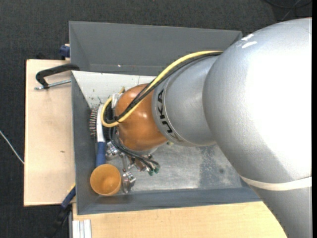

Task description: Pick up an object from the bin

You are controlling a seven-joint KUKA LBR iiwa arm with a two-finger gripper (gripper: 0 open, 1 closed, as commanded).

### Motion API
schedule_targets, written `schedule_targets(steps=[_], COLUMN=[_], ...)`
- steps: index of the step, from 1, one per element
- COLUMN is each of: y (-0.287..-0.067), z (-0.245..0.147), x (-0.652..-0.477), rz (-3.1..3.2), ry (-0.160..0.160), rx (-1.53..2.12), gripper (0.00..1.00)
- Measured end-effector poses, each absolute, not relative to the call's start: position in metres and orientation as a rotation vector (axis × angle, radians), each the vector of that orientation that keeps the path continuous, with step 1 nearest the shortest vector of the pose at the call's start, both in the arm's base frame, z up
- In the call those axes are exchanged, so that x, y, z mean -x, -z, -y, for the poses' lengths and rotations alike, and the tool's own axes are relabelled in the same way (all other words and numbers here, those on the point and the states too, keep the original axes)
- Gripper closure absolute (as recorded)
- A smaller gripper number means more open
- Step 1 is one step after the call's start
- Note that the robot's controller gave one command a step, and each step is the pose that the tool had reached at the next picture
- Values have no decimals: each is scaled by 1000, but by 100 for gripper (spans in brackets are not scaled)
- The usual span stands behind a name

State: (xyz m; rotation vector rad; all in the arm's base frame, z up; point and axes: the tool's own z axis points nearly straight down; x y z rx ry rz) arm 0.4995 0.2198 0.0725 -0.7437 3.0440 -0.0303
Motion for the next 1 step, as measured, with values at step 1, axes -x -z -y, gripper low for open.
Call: schedule_targets(steps=[1], y=[-86], z=[-223], x=[-513], rz=[-3079], ry=[15], rx=[687], gripper=[0])
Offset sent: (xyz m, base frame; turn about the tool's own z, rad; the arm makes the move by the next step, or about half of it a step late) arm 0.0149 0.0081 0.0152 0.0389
